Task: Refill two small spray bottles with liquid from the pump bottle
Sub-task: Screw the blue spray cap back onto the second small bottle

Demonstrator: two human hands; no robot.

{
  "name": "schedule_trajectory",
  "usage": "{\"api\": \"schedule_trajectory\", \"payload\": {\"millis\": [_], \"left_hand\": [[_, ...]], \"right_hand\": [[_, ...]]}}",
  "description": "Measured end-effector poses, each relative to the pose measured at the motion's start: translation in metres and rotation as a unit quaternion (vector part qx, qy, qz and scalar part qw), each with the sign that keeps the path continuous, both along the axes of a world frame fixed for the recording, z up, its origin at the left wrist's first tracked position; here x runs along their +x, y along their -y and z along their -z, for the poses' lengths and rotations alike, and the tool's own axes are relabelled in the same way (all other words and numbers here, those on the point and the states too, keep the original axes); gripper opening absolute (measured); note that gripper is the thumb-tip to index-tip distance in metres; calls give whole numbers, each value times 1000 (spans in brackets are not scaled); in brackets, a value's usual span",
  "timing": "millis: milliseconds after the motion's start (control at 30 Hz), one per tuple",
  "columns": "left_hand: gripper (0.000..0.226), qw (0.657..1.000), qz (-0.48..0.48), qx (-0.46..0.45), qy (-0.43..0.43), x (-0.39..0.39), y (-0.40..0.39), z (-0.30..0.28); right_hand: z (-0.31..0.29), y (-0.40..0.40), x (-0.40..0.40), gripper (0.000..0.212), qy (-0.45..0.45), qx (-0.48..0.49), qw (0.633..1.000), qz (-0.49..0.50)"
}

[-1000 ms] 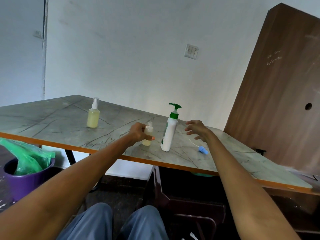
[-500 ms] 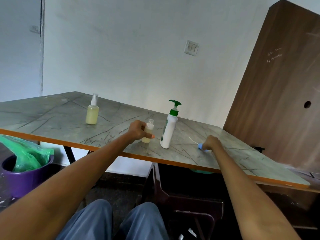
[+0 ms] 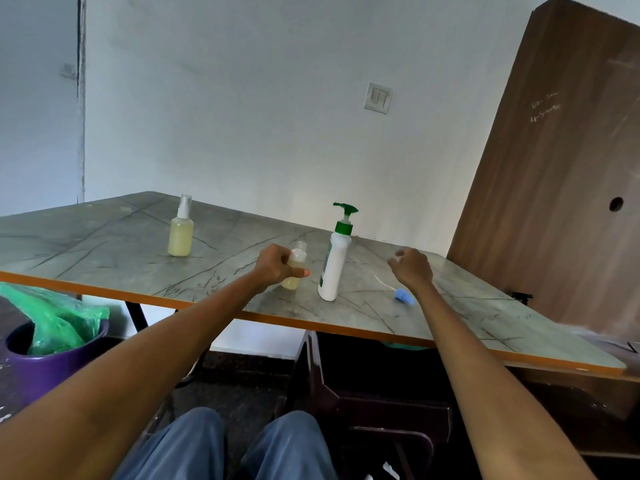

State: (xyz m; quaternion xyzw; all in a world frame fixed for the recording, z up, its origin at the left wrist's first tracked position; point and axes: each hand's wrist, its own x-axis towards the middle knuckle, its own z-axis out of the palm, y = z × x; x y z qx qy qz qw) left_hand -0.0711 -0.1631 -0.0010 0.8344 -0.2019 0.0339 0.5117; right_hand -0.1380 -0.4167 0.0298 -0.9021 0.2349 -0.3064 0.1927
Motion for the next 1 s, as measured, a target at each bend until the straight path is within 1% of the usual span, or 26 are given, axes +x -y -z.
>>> {"api": "schedule_trajectory", "payload": {"millis": [67, 133, 200, 267, 400, 467, 600, 733, 833, 1000], "left_hand": [[52, 1000, -1, -11, 13, 3, 3, -5], [57, 999, -10, -26, 37, 5, 6, -14], [60, 997, -18, -45, 60, 6, 8, -24], [60, 995, -15, -58, 78, 6, 10, -36], [55, 993, 5, -53, 108, 4, 14, -53], [55, 992, 17, -49, 115, 4, 16, -57], [54, 991, 38, -41, 119, 3, 18, -66], [55, 992, 43, -33, 115, 3, 20, -72], [56, 992, 44, -26, 116, 3, 19, -75], [53, 990, 54, -3, 130, 6, 18, -69]], "right_hand": [[-15, -15, 7, 31, 103, -4, 992, -69], [-29, -32, 12, 27, 188, -8, 974, -130], [-39, -52, 17, 25, 258, -16, 950, -176], [-43, -68, 23, 24, 299, -20, 931, -210], [-35, -85, 32, 24, 306, -14, 920, -244], [-30, -86, 34, 25, 324, -17, 912, -251], [-28, -84, 34, 25, 337, -29, 903, -263], [-23, -85, 33, 23, 344, -18, 901, -264], [-21, -89, 33, 22, 352, -7, 901, -253], [1, -99, 39, 27, 375, -16, 905, -200]]}}
